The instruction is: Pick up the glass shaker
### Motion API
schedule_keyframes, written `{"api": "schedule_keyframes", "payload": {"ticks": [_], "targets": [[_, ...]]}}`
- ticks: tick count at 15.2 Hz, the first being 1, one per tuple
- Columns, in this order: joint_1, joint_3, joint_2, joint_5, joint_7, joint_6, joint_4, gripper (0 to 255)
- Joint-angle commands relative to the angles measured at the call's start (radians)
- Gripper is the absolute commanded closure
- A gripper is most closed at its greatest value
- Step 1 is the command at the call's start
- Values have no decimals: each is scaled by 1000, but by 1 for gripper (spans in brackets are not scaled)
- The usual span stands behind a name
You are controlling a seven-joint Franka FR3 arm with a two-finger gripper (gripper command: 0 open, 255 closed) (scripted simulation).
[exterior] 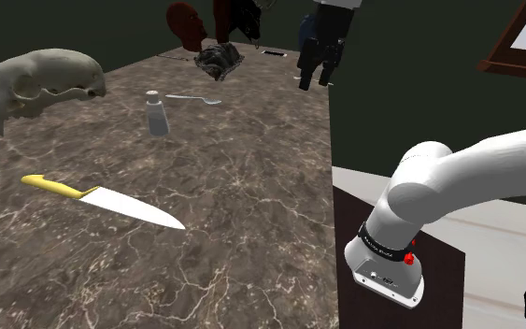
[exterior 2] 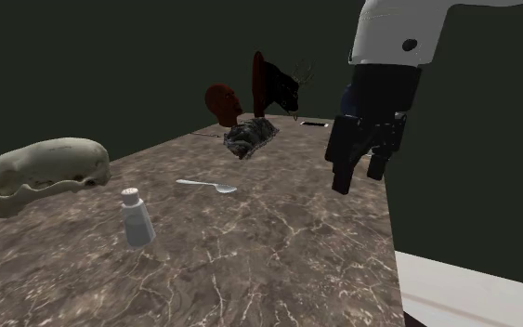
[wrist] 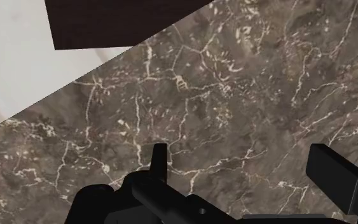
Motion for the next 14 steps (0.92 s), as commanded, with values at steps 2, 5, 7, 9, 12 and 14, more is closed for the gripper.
{"api": "schedule_keyframes", "payload": {"ticks": [2,5,7,9,12,14], "targets": [[5,17,28,6,12,21,13,0],[17,67,115,18,50,79,57,0],[23,100,176,21,76,115,93,0],[27,133,239,20,102,147,134,0],[31,181,336,10,144,188,203,0],[33,213,403,-4,174,210,256,0]]}}
